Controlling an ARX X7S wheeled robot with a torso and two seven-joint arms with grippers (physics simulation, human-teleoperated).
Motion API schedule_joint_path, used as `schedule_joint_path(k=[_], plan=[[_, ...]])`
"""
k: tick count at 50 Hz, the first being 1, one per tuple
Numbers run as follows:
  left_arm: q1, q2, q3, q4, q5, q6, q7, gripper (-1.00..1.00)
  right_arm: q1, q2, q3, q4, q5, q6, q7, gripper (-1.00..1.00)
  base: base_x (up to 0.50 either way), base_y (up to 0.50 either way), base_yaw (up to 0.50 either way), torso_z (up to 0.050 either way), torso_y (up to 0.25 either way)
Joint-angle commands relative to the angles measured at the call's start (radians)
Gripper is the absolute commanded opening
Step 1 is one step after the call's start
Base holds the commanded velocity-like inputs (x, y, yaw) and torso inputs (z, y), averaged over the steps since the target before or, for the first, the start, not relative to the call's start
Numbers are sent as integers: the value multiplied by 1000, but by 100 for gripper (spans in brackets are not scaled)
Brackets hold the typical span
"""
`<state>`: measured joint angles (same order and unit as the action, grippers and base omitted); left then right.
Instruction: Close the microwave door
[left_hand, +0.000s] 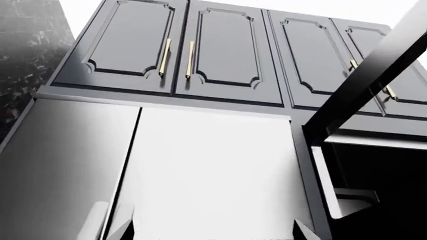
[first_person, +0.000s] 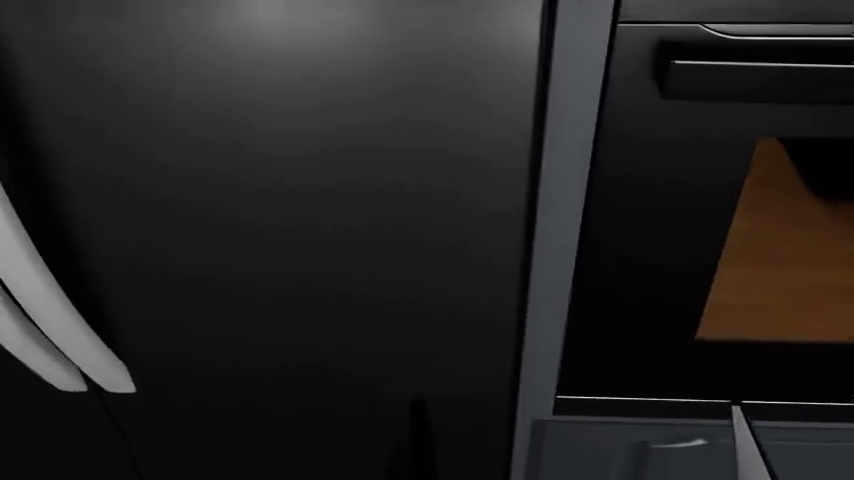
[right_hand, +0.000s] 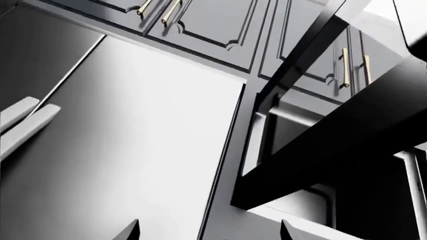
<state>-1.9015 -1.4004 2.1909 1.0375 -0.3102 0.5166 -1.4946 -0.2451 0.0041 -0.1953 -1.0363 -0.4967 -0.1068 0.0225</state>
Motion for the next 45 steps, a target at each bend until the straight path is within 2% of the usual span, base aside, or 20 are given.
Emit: schedule_joint_path(k=[1, 21, 37, 45], plan=[[-383, -25, 401, 10, 21, 37, -76, 100, -16, -4, 11, -11, -24, -29, -2, 100, 500, 0, 0, 0, 0], [-437, -32, 471, 10, 47, 40, -76, 100, 4, -4, -7, -11, -39, 5, -13, 100, 500, 0, 0, 0, 1], [-421, -37, 448, 10, 41, 35, -76, 100, -13, -4, -6, -11, -35, -21, -12, 100, 477, 0, 0, 0, 1], [-397, -34, 423, 10, 40, 30, -76, 100, -49, -4, 11, -11, -44, -84, 12, 100, 83, 0, 0, 0, 1]])
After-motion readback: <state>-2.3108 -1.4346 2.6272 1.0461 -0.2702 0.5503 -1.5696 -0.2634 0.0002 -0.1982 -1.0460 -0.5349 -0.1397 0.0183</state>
